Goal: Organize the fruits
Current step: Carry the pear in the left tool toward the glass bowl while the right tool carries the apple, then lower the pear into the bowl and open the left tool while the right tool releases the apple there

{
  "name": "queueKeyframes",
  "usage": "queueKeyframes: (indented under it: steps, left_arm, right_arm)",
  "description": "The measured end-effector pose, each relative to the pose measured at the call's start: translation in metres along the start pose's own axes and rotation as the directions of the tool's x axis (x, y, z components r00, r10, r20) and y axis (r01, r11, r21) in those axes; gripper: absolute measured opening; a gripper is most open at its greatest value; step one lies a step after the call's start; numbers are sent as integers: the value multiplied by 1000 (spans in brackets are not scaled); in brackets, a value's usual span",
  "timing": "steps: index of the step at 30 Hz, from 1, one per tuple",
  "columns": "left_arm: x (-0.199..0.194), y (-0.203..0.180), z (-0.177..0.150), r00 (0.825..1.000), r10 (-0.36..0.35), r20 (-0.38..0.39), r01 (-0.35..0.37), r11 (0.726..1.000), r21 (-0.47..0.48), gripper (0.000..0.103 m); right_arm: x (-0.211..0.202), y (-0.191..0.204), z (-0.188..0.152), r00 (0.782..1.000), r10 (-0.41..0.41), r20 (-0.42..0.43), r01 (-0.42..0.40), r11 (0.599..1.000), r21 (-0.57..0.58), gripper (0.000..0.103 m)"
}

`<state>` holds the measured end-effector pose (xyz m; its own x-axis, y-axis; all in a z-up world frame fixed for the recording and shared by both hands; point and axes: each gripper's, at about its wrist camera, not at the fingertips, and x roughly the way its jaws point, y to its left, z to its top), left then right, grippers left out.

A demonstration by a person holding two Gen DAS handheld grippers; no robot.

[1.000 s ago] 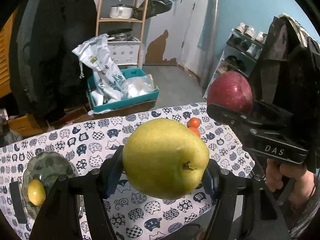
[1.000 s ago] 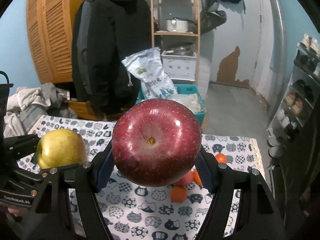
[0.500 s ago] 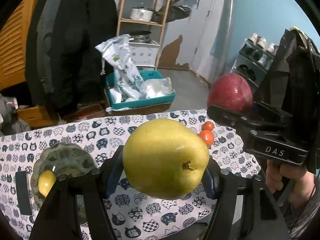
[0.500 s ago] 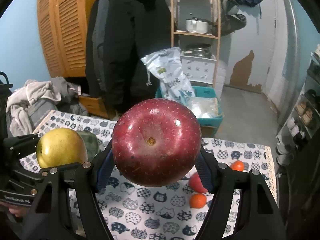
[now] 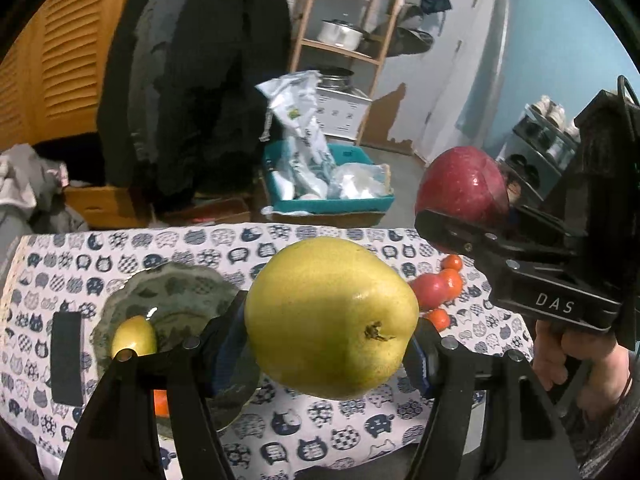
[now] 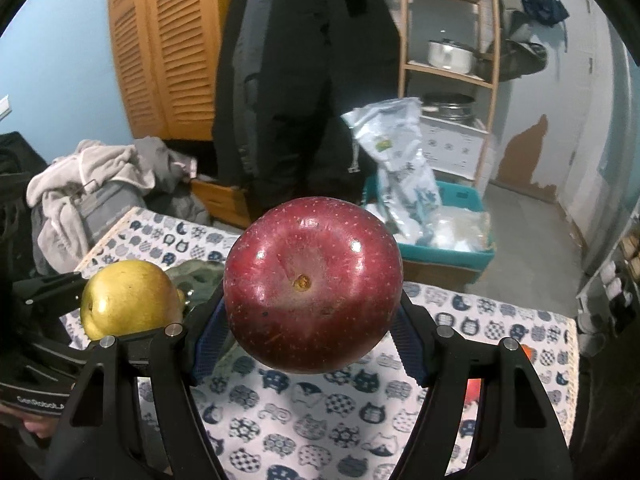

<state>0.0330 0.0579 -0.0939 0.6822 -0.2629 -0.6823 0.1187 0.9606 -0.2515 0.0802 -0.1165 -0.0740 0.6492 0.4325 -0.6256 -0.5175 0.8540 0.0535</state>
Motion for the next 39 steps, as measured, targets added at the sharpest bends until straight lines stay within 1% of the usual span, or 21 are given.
queueKeyframes:
  steps: [7, 14, 20, 25, 29, 39]
  left_arm:
    - [-3, 43, -8, 999, 54, -5, -54, 997, -62, 70]
    - [-2, 78, -16, 995, 97, -21, -99, 988, -115, 70]
    - [2, 97, -23, 992, 122, -35, -126, 982, -142, 70]
    - [11, 112, -29, 989, 135, -59, -143, 976, -167, 70]
    - [21, 119, -34, 986, 144, -79, -156, 973, -170, 70]
    - [59, 138, -48, 972, 162, -171, -194, 963, -187, 70]
  right_arm:
    - [21, 28, 9, 999, 42, -20, -43, 999, -24, 72]
    - [44, 56, 13, 996, 79, -50, -81, 996, -45, 72]
    - [62, 77, 14, 991, 106, -79, -110, 992, -55, 72]
    - [78, 88, 12, 987, 121, -108, -128, 990, -60, 72]
    - [93, 93, 8, 980, 137, -144, -146, 988, -51, 72]
    - [136, 96, -11, 963, 149, -224, -162, 986, -44, 72]
